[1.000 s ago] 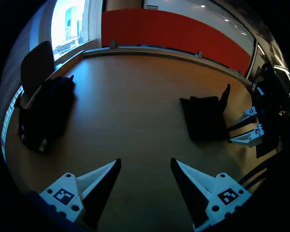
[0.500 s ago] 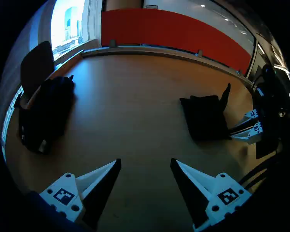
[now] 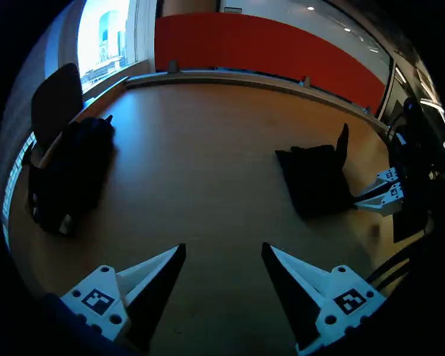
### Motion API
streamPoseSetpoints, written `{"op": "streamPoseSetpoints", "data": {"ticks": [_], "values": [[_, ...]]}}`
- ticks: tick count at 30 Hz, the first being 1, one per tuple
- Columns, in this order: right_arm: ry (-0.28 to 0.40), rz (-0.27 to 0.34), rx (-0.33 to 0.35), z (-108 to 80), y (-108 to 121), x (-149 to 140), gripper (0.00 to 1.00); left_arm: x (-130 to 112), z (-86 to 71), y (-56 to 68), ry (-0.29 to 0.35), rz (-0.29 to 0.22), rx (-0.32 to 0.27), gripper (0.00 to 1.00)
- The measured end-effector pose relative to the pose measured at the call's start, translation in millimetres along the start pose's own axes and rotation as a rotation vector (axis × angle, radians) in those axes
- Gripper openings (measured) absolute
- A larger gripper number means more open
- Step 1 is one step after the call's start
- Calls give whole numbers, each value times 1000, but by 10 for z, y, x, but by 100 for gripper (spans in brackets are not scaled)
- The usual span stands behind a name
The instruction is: Fold towel
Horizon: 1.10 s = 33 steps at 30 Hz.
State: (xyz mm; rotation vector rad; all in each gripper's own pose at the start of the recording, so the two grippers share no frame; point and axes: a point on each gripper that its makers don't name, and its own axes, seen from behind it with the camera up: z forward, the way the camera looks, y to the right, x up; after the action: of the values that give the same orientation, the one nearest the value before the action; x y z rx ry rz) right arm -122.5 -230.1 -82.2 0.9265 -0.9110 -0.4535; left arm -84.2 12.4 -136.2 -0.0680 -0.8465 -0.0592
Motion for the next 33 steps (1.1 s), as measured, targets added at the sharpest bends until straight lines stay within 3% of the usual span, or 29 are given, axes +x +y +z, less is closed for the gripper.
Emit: {"op": "streamPoseSetpoints", "data": {"ticks": [11, 26, 33], "values": [[77, -18, -14, -209, 67, 384, 5, 40, 0, 13, 9, 9, -6, 94], [240, -92, -93, -795, 366, 1385, 5, 262, -56, 61, 51, 25, -22, 95], [264, -105, -104, -983, 413, 1561, 4, 328, -66, 93, 64, 34, -31, 94]]}}
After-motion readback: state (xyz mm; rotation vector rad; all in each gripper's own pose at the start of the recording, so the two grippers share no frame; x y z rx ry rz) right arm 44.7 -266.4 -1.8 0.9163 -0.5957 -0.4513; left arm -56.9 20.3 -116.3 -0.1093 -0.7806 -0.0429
